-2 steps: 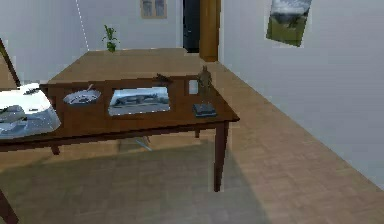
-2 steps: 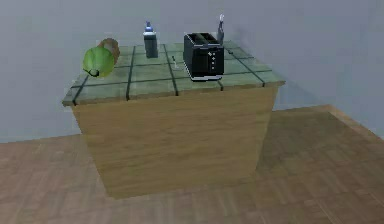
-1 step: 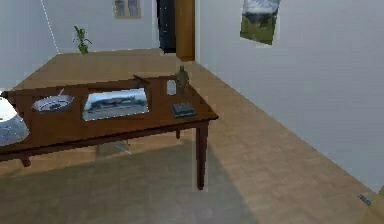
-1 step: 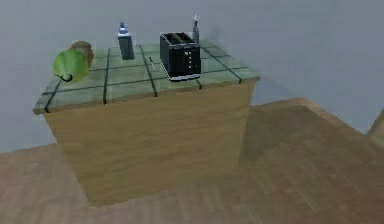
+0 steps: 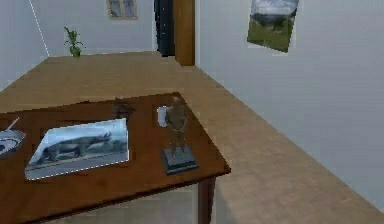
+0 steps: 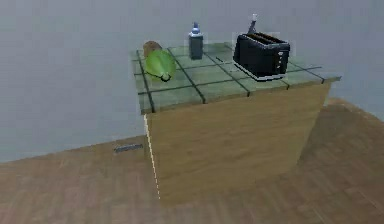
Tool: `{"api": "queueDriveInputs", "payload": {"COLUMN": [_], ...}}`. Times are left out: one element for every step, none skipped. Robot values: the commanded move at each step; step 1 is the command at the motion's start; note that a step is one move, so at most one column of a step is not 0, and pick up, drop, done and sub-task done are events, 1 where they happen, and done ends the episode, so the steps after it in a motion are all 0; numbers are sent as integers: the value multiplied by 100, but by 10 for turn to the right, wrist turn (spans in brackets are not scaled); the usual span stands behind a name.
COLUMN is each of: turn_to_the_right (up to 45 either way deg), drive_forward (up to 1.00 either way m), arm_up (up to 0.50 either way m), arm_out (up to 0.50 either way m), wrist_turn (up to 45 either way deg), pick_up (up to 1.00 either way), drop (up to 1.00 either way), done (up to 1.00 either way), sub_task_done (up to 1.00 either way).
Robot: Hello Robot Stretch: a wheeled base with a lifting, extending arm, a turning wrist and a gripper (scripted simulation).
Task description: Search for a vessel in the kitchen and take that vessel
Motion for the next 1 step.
{"api": "queueDriveInputs", "payload": {"turn_to_the_right": [-450], "drive_forward": [0], "arm_up": [0], "arm_out": [0], "wrist_turn": [0], "pick_up": [0], "drop": [0], "done": [0], "sub_task_done": [0]}}
